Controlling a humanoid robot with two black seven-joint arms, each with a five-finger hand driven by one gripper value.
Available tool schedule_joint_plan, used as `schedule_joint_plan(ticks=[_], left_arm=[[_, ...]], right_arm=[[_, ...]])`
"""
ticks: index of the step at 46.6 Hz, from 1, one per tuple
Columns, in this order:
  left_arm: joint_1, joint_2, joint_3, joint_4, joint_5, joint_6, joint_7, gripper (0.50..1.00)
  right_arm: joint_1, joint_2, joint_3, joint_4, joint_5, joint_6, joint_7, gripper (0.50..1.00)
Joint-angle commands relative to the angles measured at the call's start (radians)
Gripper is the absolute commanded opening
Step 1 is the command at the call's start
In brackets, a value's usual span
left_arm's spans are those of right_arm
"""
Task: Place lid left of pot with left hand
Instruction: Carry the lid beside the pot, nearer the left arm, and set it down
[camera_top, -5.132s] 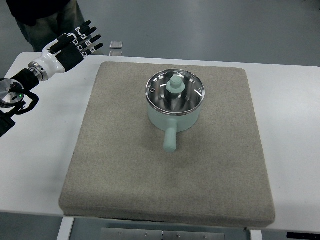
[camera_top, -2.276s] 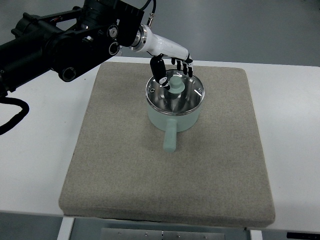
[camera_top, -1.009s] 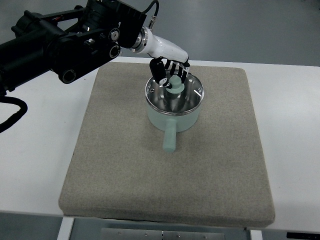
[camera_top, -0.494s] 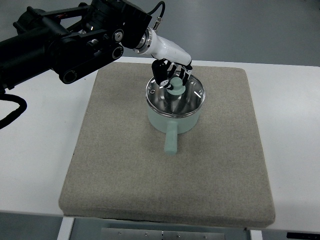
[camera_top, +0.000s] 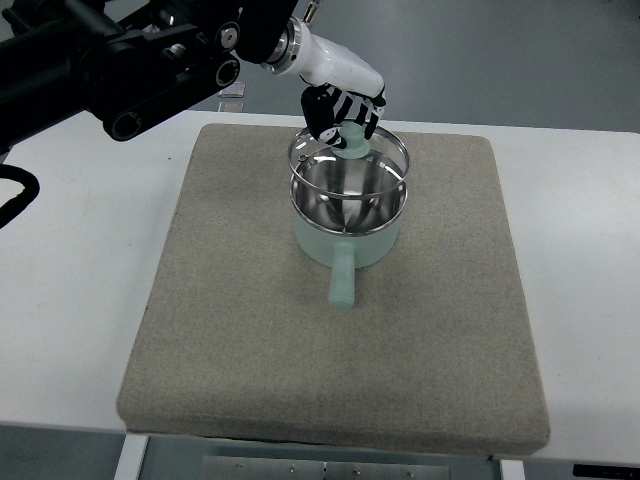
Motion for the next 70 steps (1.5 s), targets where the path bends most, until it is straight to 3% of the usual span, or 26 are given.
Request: schedule_joint_plan(ticks=[1,14,29,39,50,56,57,59,60,63,65,70], left_arm=[[-0.012,0.041,-0.005,-0.01,-0.005,0.0,0.0,0.5],[0.012,0.195,-0.001,-0.021,-0.011,0.0,0.001,0.5],[0.158,0.284,0.001,-0.016,-0.005,0.002,0.001,0.5],[0.264,0.275,0.006,-0.001,0.008,0.12,0.006,0.5],[0.316,0.252,0.009,0.019,0.006,0.19,0.009,0.5],[0.35,0.227,0.009,0.056,0.002,0.275,0.009,0.5],[0.355,0.224,0.009,0.062,0.0,0.293,0.009,0.512],[0.365,0.216,0.007,0.07,-0.003,0.331,0.009,0.683],[0.371,0.215,0.007,0.07,-0.003,0.348,0.009,0.745],[0.393,0.213,0.007,0.07,-0.008,0.393,0.007,0.872],[0.402,0.213,0.007,0.07,-0.012,0.41,0.007,0.925],[0.431,0.213,-0.002,0.068,-0.018,0.422,0.007,0.975]], right_arm=[[0.0,0.0,0.0,0.0,0.001,0.0,0.0,0.924],[0.0,0.0,0.0,0.0,0.001,0.0,0.0,0.924],[0.0,0.0,0.0,0.0,-0.001,0.0,0.0,0.924],[0.0,0.0,0.0,0.0,-0.001,0.0,0.0,0.924],[0.0,0.0,0.0,0.0,0.001,0.0,0.0,0.924],[0.0,0.0,0.0,0.0,-0.001,0.0,0.0,0.924],[0.0,0.0,0.0,0.0,-0.001,0.0,0.0,0.924],[0.0,0.0,0.0,0.0,-0.001,0.0,0.0,0.924],[0.0,0.0,0.0,0.0,0.001,0.0,0.0,0.924],[0.0,0.0,0.0,0.0,0.001,0.0,0.0,0.924],[0.0,0.0,0.0,0.0,-0.001,0.0,0.0,0.924],[0.0,0.0,0.0,0.0,-0.001,0.0,0.0,0.924]])
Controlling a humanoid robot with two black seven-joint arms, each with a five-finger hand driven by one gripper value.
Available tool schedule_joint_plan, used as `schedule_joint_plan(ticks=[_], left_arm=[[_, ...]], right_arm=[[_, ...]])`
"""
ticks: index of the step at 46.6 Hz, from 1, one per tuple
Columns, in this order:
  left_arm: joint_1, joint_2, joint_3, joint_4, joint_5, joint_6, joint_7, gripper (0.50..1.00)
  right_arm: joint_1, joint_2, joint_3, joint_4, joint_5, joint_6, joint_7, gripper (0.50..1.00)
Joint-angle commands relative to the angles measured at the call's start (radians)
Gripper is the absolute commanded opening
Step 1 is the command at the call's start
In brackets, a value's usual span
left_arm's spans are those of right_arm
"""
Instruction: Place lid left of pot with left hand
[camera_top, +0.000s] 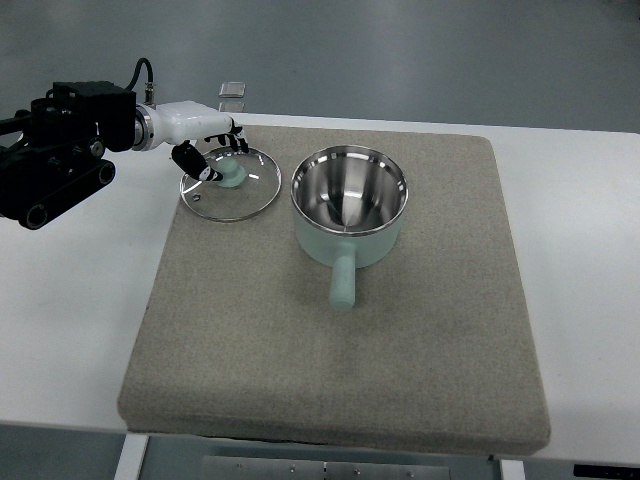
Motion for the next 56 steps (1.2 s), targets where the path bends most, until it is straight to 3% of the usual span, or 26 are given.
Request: schedule_joint_plan(ticks=[1,8,17,29,34,47,56], left_arm=[[0.021,0.0,-0.013,0.001,-0.01,0.007,0.0,0.986],[0.038,-0.002,-0.014,0.016,-0.194,0.059,0.0,0.994],[0.068,-0.031,-0.016,0.044,-0.769,0.206,-0.002,0.994],[0.071,-0.029,-0.051,0.057,-1.444,0.196,-0.003,0.996],[0.116,-0.034,-0.059,0.073,-1.514,0.119,-0.003,0.996],[0.242,-0.046,-0.263,0.202,-1.661,-0.274,0.01,0.996],[0.249,-0.066,-0.274,0.254,-1.822,-0.416,0.118,0.996]], right_arm=[[0.0,0.0,0.0,0.0,0.0,0.0,0.0,0.924],[0.0,0.0,0.0,0.0,0.0,0.0,0.0,0.924],[0.0,0.0,0.0,0.0,0.0,0.0,0.0,0.924],[0.0,0.0,0.0,0.0,0.0,0.0,0.0,0.924],[0.0,0.0,0.0,0.0,0.001,0.0,0.0,0.924],[0.0,0.0,0.0,0.0,0.0,0.0,0.0,0.924],[-0.001,0.0,0.005,0.011,0.007,0.009,0.0,0.924]])
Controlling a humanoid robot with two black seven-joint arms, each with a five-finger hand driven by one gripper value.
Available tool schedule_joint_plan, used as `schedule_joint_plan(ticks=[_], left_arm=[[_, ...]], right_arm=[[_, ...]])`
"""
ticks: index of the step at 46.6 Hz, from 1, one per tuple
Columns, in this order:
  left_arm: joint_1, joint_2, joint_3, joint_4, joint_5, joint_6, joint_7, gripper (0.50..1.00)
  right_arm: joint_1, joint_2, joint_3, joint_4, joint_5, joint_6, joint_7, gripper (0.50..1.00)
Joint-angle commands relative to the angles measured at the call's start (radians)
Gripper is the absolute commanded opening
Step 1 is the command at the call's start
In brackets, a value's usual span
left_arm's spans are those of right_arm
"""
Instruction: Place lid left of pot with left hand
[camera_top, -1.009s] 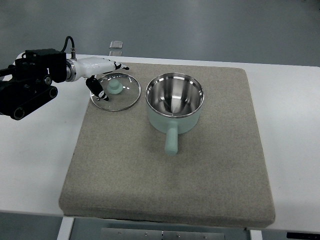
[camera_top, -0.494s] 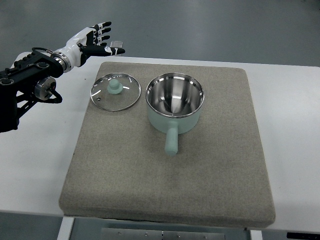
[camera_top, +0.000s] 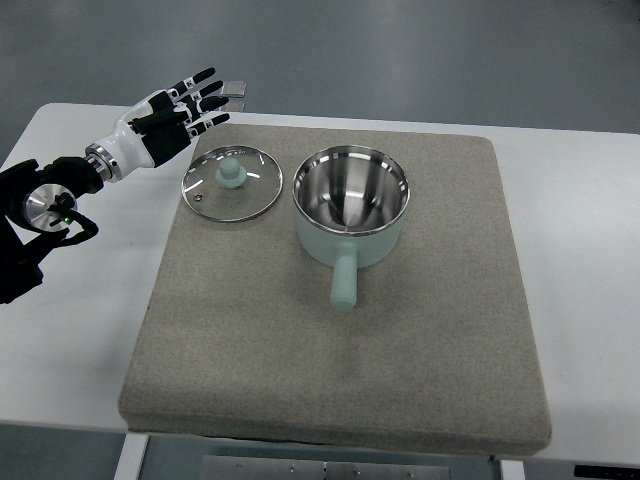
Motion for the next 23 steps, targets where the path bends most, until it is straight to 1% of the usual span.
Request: schedule_joint_plan(ticks=[1,4,8,12,19,23], left_arm=[[0.0,-0.001,-0.002,0.029,-0.087,-0.033,0.063,0.996],[-0.003,-0.003,-0.003,0.042,-0.148,-0.033,0.115,0.996],[-0.013,-0.003,-0.011,0.061,-0.211,-0.033,0.161,0.996],[-0.018,-0.004,-0.029,0.079,-0.224,-0.033,0.178,0.996],[-0.026,-0.003,-0.034,0.101,-0.222,-0.033,0.186,0.996],[-0.03,-0.001,-0.034,0.105,-0.222,-0.033,0.207,0.996]], right_arm=[[-0.002,0.0,-0.001,0.01,0.001,0.003,0.0,0.924],[-0.003,0.0,0.0,0.014,0.001,0.003,0.0,0.924],[-0.008,0.0,-0.001,0.028,-0.001,0.003,0.0,0.924],[-0.016,0.0,-0.001,0.034,-0.001,0.004,0.0,0.924],[-0.016,0.0,-0.001,0.034,0.002,0.003,0.0,0.924],[-0.016,0.0,-0.001,0.034,0.002,0.003,0.0,0.924]])
